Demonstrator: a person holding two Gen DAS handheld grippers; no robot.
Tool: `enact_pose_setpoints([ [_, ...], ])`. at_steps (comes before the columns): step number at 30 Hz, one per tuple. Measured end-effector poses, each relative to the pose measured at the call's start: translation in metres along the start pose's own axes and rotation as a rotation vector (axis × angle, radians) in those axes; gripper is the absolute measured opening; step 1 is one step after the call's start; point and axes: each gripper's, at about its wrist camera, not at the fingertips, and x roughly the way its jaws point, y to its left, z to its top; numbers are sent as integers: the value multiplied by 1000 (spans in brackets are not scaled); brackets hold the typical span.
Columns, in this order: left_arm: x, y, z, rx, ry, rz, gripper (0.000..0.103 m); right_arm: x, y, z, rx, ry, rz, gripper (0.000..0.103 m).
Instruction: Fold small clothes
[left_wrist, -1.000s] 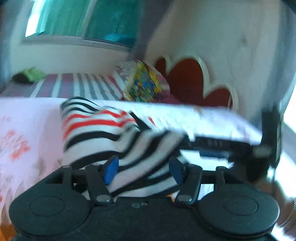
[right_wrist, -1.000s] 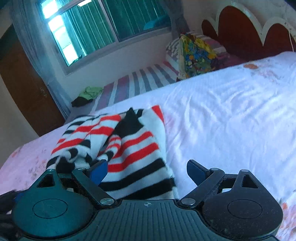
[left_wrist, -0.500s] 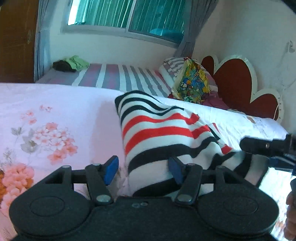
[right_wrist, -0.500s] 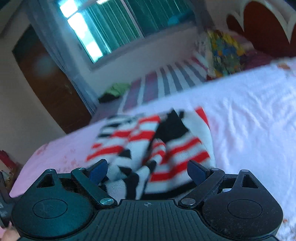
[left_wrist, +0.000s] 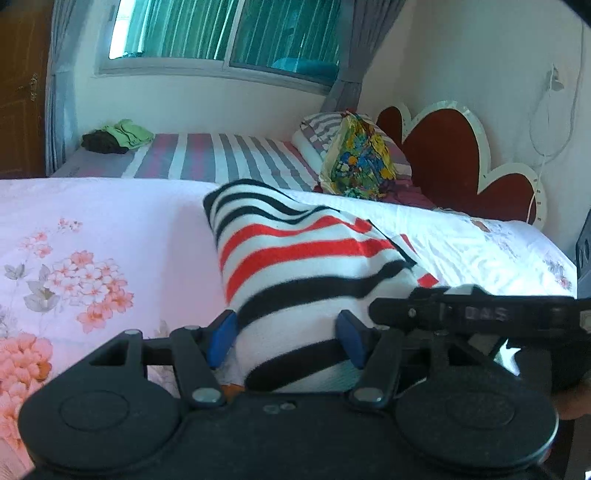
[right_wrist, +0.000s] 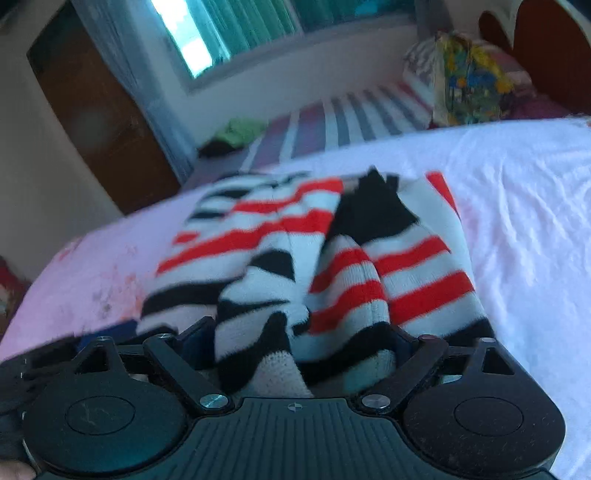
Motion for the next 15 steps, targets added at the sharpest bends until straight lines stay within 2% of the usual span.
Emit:
enact_pose_setpoints([
  [1,-2,1,1,-6,-8,7,57,-2,4,0,-6,-13,-7,46],
  [2,-1,4,5,-17,-15,10,57,-4,5,-1,-14,-21,-2,37],
  [3,-3,6,6,-28,-19,12,57,-7,5,-1,-5,-27,8,32],
  [5,-6,11,10,-50,-27,22,57,-16,2,1,14,-64,28,28],
  [9,-7,7,15,-66,-22,4,57,-49,1,10,-15,-177,-2,26],
  [13,-5,-15,12,-26,-7,-25,59,-66,-21,7,-9,-176,-64,26],
  [15,2,-24,6,3,13,-28,59,-59,-37,1,20,-130,-73,26],
])
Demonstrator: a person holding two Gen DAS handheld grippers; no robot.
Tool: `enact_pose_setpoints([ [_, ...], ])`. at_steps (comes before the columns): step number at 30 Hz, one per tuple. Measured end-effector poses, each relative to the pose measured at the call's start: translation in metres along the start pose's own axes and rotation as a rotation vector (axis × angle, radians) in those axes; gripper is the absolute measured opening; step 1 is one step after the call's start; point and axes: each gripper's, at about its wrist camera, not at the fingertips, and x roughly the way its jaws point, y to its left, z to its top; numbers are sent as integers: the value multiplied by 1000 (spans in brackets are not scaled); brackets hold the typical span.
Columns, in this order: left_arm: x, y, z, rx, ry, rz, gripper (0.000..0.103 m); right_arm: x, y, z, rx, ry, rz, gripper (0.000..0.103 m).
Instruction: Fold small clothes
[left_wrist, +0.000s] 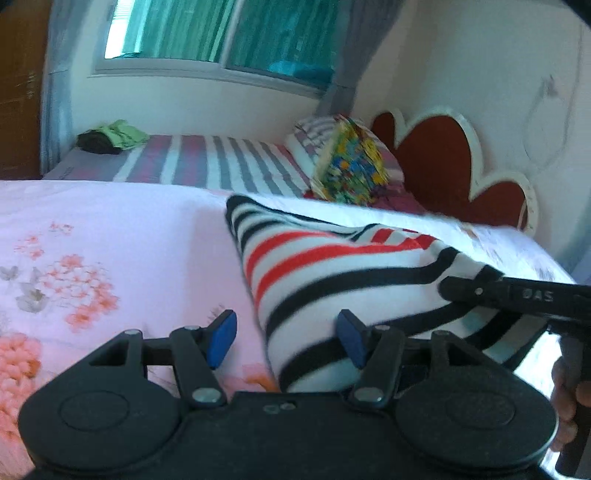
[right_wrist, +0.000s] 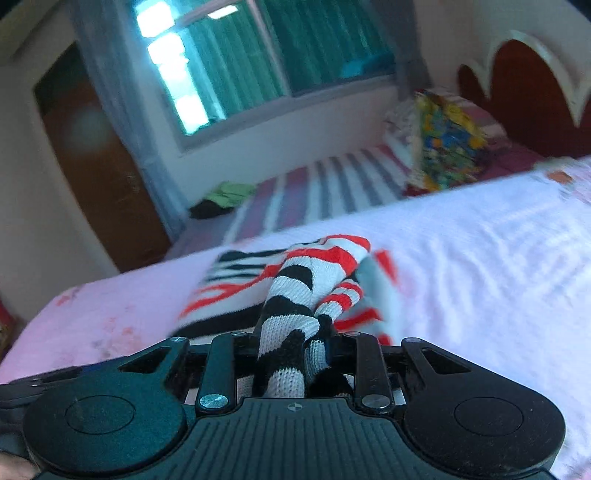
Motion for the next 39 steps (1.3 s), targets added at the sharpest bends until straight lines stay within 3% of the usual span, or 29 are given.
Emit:
enact_pose_setpoints([
  [1,6,-3,-4,8,19,11,60,11,-9,-4,20,53,5,26],
  [4,16,0,-16,-40,48,-4,61,22,-23,-16,95,85,-16,36],
  [11,11,5,-12,-48,53,8,60,-17,-32,-18,167,114,12,50],
  [14,11,3,-12,-50,52,13,60,-36,-35,-26,161,131,4,50],
  [17,11,-1,-13,-52,46,16,60,-39,-32,-26,135,118,-6,17],
  [22,10,-10,-14,-52,28,13,60,-45,-15,-10,-1,-24,-49,16],
  [26,18,-18,-21,-45,49,12,62,-16,-42,-29,77,110,-127,16],
  [32,19,-3,-18,-126,104,-17,64,-20,-39,-31,55,147,-129,17],
  [34,16,-5,-15,-104,108,0,63,-25,-42,-26,97,142,-122,23],
  [35,15,-7,-12,-96,107,7,61,-29,-41,-22,111,127,-128,36],
  [39,8,-14,-5,-80,110,14,61,-44,-28,-2,62,45,-130,38],
])
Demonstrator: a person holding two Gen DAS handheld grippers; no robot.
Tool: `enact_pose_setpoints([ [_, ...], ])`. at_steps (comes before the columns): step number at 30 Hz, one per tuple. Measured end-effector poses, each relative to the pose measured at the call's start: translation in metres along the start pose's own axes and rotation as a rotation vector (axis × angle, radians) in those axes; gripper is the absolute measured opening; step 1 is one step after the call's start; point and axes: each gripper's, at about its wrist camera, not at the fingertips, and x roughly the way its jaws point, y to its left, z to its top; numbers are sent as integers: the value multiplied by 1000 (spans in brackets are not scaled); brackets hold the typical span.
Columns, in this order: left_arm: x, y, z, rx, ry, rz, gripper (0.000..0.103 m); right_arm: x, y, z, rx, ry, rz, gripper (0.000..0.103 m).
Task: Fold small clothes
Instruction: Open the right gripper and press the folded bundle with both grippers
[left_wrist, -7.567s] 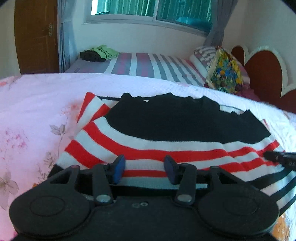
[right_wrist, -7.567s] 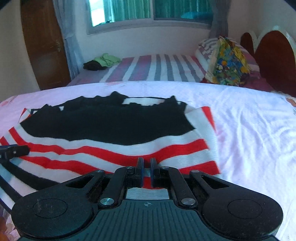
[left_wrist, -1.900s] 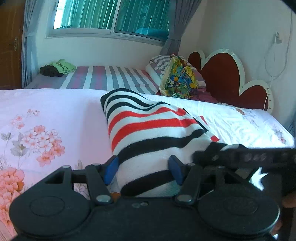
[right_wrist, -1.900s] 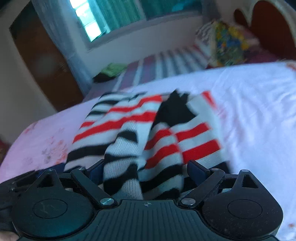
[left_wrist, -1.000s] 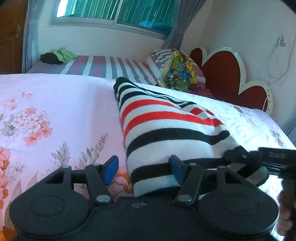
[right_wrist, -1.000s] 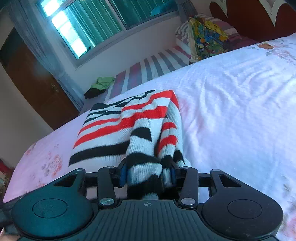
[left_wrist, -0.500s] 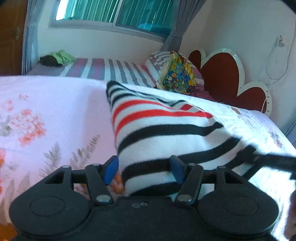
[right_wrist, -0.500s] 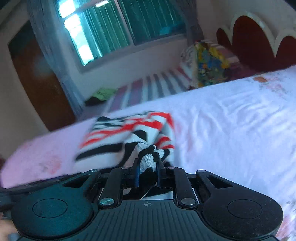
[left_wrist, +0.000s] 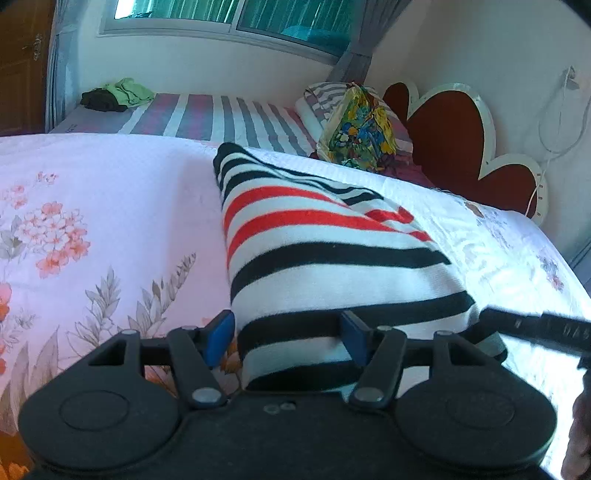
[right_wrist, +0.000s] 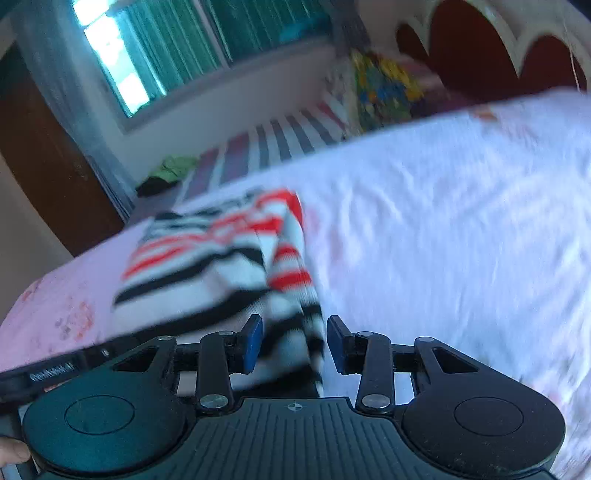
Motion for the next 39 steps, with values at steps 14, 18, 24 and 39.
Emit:
enact_pose_setpoints([
  [14,-4,-19,50,77,-90,36,61,25,0,92,-160,-123,-73,38],
  [18,14,-18,61,71,-81,59,61,58,12,74,-147,-31,18,38],
  [24,41,-10,55,72,-26,81,61,102,26,32,-174,78,32,38],
  [39,60,-3,85,79,-48,109,61,131,17,91,-63,24,37,38],
])
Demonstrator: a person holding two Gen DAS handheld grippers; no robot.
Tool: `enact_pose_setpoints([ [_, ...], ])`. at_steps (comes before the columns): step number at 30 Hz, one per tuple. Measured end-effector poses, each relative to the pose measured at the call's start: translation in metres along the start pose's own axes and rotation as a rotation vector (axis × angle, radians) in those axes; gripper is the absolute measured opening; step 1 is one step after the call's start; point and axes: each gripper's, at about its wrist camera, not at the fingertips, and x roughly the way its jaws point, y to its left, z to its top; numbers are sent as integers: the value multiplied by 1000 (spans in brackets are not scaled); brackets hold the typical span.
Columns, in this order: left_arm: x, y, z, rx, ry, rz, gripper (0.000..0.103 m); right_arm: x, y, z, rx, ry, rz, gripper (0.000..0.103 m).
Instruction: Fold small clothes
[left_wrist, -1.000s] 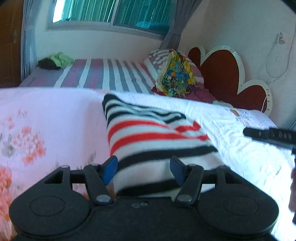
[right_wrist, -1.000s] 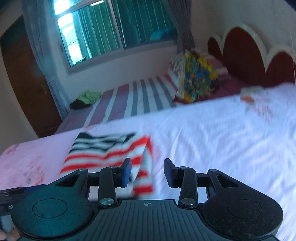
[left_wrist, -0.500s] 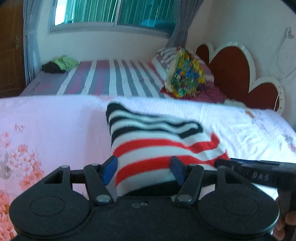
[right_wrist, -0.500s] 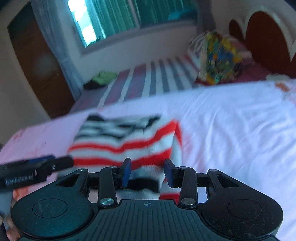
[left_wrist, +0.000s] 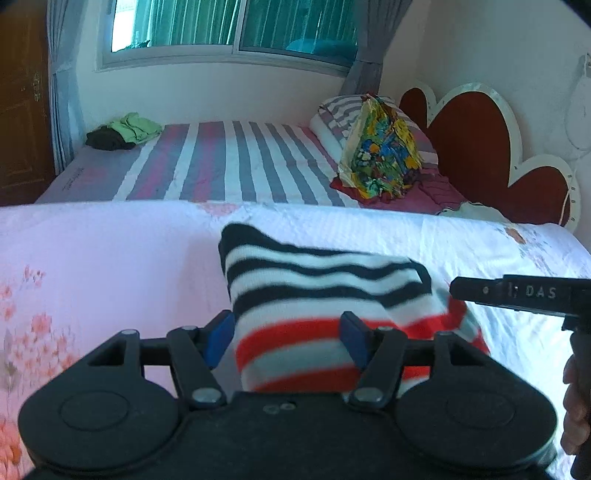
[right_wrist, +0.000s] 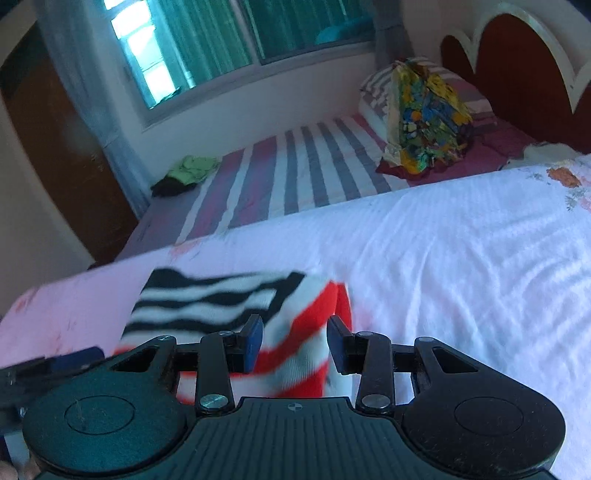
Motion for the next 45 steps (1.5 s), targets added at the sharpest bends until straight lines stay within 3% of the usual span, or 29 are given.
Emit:
enact_pose_setpoints([
  [4,17,0,11,6,8,11,61,19,3,9,7,8,-17,38],
  [9,41,7,9,-14,63,27,61,48,2,3,-43,79,-78,38],
  [16,51,15,-3,-36,84,24,65,53,-3,0,-54,81,-77,39],
  [21,34,14,0,-20,72,12,63,31,-11,3,4,59,-26,39],
  [26,7,18,-11,-20,41,-25,63,-3,-11,-8,-18,44,18,39],
  [38,-16,11,-30,-44,45,-58,63,-35,-12,-50,16,110,65,39],
  [45,-14,0,-31,-2,42,-35,63,-31,15,-56,-107,158,41,38],
])
